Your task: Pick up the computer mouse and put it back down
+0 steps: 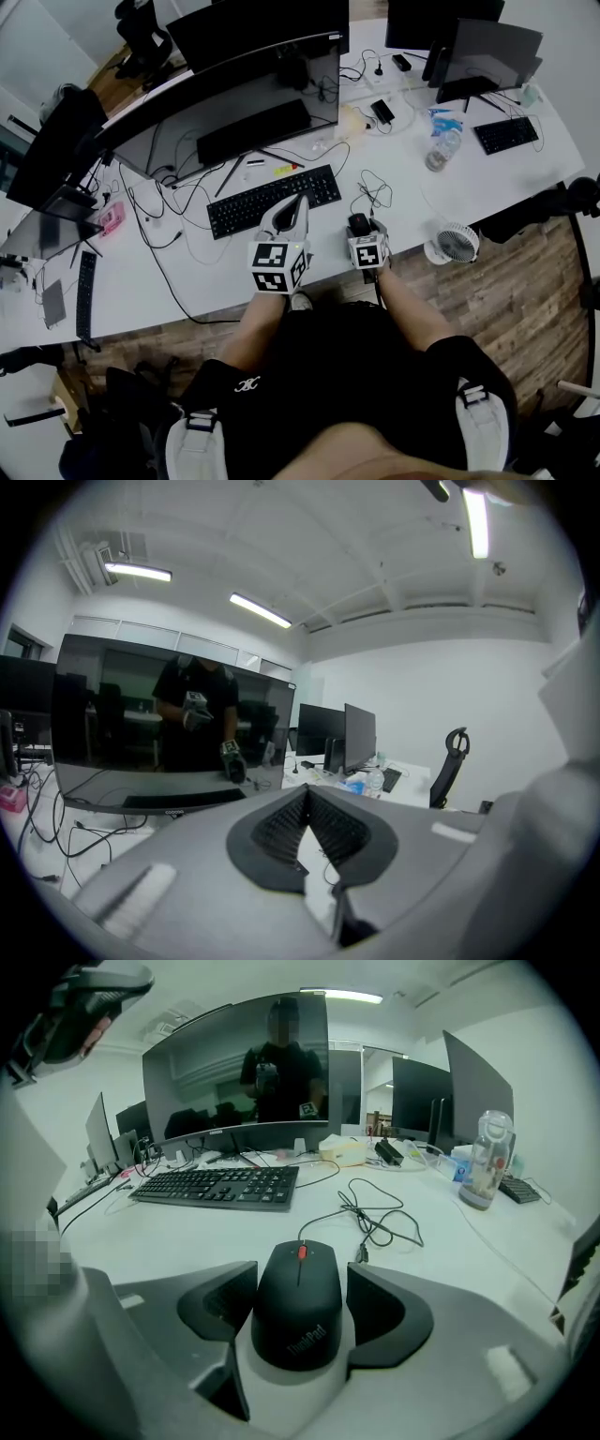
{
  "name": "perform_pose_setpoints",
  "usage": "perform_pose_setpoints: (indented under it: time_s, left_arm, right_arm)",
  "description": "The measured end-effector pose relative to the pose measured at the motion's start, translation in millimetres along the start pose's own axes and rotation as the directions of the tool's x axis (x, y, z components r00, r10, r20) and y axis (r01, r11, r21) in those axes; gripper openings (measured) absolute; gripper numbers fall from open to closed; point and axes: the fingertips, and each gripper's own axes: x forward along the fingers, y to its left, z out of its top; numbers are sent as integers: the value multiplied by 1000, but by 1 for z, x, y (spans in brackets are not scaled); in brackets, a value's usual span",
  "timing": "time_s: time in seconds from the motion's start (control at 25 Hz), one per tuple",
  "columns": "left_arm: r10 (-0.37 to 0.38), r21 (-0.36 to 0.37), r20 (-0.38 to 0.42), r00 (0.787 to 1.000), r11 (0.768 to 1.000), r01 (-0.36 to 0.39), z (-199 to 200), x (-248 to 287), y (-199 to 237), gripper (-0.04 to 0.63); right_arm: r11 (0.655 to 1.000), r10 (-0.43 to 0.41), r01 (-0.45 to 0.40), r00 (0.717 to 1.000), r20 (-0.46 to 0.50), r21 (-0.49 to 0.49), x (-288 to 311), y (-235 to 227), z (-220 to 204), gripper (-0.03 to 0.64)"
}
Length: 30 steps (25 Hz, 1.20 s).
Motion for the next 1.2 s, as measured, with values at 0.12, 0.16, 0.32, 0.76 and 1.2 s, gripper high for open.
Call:
perform_pose_setpoints:
  time_s: [0.12, 0.16, 0.32, 0.76, 1.2]
  left_arm:
    - [-8, -4, 3, 1000, 1000, 8, 0, 1, -3, 52]
    - [-9, -6, 4, 1000, 1000, 9, 0, 2, -4, 52]
    - [-17, -13, 6, 1000, 1000, 17, 0, 5, -7, 52]
    - [-49, -10, 6, 999, 999, 49, 1, 16, -16, 52]
    - [-71, 6, 39, 997, 997, 71, 13, 17, -20, 52]
  right_arm:
    - [1000, -7, 6, 999, 48, 18, -7, -4, 7, 272]
    - [1000, -11, 10, 998, 70, 23, -11, -7, 13, 272]
    - [998, -33, 22, 981, 192, 61, -40, -22, 48, 268]
    - [988, -140, 66, 744, 653, 137, -204, -62, 214, 5]
    - [991, -134, 69, 679, 722, 118, -248, -56, 238, 3]
